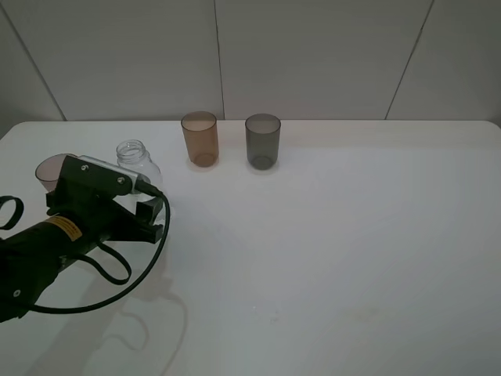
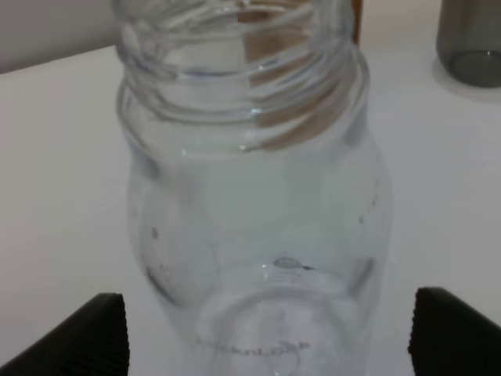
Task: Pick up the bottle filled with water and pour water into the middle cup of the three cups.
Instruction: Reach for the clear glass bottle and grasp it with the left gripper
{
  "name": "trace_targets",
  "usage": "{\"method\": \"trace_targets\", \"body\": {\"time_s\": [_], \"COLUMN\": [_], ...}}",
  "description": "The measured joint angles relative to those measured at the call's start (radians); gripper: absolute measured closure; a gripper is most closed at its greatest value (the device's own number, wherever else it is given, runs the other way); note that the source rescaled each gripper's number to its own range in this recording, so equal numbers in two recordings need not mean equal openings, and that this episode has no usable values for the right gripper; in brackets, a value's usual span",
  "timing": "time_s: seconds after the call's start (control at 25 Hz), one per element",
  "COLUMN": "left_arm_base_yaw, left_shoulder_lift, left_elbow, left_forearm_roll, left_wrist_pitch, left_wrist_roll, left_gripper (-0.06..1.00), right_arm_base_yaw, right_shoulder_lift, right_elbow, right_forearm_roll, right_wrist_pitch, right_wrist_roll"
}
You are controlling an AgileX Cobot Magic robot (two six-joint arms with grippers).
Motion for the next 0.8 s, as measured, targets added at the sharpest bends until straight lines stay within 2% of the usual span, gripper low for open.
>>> {"method": "trace_targets", "body": {"time_s": [0.28,0.44,0.8], "left_arm_base_yaw": [0.001,0.026,0.048], "left_shoulder_lift": [0.041,0.063,0.099], "left_elbow": [-0.035,-0.041,-0.125], "left_forearm_roll": [0.0,0.003,0.027], "left_wrist_pitch": [0.0,-0.001,-0.001], "left_wrist_roll": [0.0,-0.004,-0.026], "left_gripper": [0.25,0.25,0.25], "right_arm_base_yaw": [0.0,0.0,0.0], "right_shoulder_lift": [0.0,0.0,0.0], "right_elbow": [0.0,0.0,0.0], "right_forearm_roll": [0.0,0.0,0.0], "right_wrist_pitch": [0.0,0.0,0.0], "right_wrist_roll": [0.0,0.0,0.0]}}
